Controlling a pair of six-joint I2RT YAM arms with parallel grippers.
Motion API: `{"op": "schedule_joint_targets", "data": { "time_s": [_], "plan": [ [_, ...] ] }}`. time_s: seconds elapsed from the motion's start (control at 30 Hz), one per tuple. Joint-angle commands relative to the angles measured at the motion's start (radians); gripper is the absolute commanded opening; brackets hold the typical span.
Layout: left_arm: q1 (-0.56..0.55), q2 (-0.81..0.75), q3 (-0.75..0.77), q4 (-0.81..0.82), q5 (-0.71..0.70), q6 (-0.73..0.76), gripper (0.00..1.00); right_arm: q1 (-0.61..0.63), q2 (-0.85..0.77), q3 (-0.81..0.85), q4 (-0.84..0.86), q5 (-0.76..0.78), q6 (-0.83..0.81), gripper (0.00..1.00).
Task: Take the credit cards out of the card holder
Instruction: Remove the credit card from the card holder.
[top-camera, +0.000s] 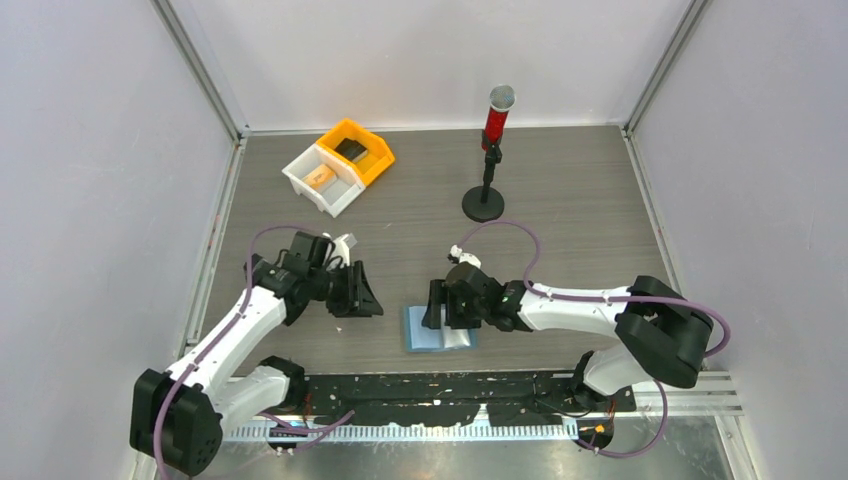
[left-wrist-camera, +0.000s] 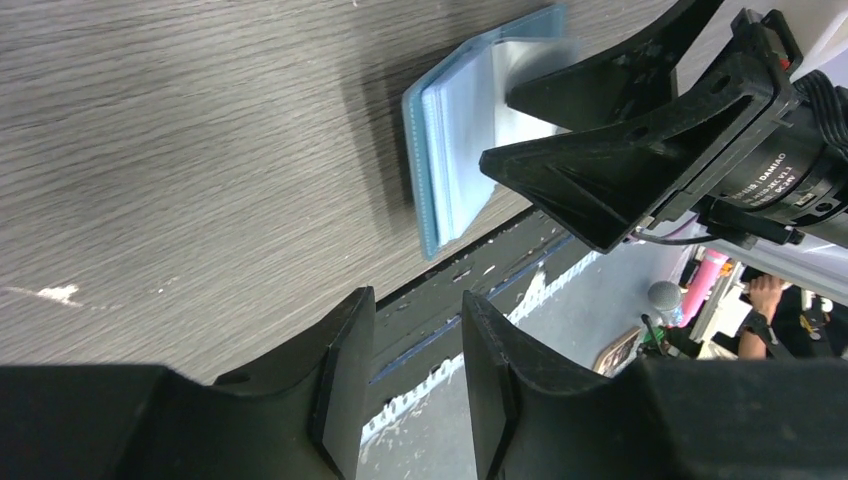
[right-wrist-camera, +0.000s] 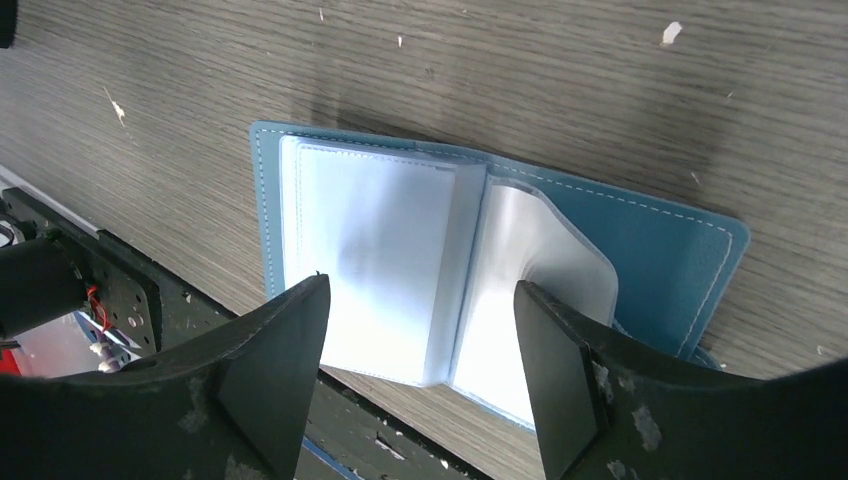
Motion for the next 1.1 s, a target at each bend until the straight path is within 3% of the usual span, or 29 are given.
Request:
{"op": "schedule_joint_targets", "data": {
  "time_s": [0.0,0.37,0.63,0.93,1.07],
  "plan": [
    [-0.022,0.011,-0.035,0.137,0.049,-0.057,0.41,0.004,0.014,-0.026,0.047,0.025,-0.023,0.75],
    [-0.1,0.104,-0.111,0.402,0.034,-0.149,0.51,0.001,-0.028,-0.103,0.117,0.031,-0.016,0.54],
    [-0.15,0.252,-0.187,0.652,0.069,-0.189,0.51,-0.017,-0.067,-0.157,0.183,-0.026,-0.003,0.5],
    [-0.195,0.389,-0.235,0.89,0.115,-0.287,0.41,-0.038,-0.09,-0.205,0.223,-0.049,0.012,0.5],
    [-0.197,0.39,-0.255,0.942,0.128,-0.316,0.26,-0.04,-0.1,-0.206,0.219,-0.047,0.012,0.5]
  ]
}}
